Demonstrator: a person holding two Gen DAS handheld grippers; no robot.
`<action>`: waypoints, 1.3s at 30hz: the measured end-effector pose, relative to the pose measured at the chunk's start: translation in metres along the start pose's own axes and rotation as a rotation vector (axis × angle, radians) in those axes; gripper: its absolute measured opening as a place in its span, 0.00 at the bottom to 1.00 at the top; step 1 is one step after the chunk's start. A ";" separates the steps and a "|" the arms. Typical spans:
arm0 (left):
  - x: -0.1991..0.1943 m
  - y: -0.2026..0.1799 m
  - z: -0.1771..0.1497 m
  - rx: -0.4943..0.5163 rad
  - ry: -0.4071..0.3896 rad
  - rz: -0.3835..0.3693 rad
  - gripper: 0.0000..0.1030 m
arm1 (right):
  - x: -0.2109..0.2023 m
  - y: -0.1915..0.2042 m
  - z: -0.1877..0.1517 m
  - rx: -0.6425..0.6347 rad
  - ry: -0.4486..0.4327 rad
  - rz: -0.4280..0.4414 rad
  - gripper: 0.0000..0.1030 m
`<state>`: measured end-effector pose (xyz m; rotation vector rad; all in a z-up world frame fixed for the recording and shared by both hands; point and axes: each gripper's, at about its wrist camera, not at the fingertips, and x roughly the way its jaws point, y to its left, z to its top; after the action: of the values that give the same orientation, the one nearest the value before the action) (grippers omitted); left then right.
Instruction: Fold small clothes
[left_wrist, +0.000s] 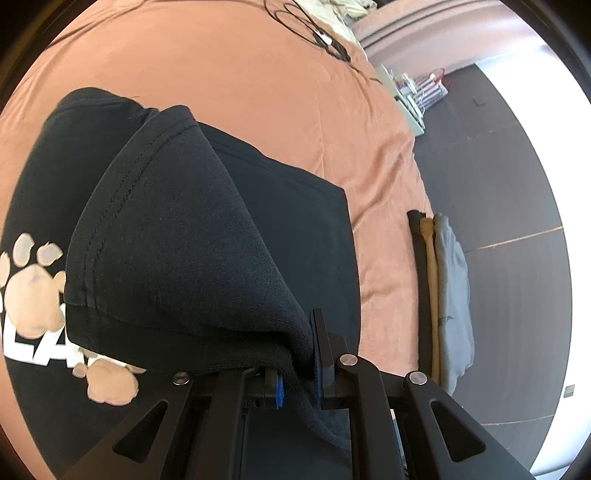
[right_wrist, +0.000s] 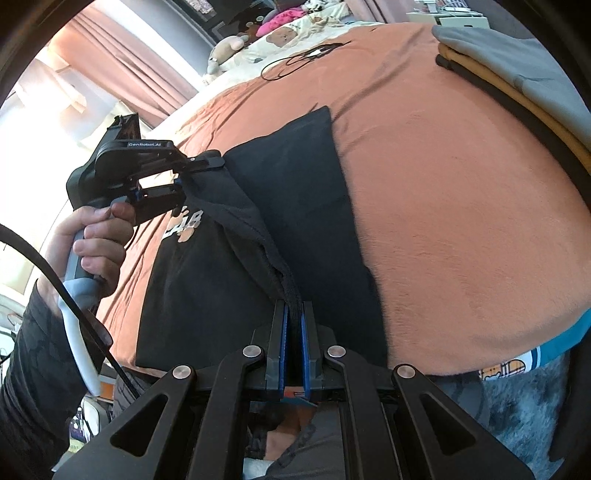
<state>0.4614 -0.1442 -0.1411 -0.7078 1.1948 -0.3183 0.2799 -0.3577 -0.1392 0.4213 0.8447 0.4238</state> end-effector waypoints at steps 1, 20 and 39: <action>0.005 -0.003 0.001 0.006 0.008 0.010 0.11 | -0.001 -0.001 -0.001 0.004 0.000 0.000 0.03; 0.030 -0.041 0.023 0.100 0.015 -0.018 0.50 | 0.001 -0.002 -0.004 0.048 0.008 -0.016 0.03; -0.042 0.025 0.015 0.108 -0.060 0.113 0.55 | -0.002 0.000 -0.006 0.037 -0.008 -0.041 0.03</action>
<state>0.4569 -0.0960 -0.1235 -0.5501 1.1469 -0.2630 0.2742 -0.3573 -0.1414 0.4390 0.8531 0.3688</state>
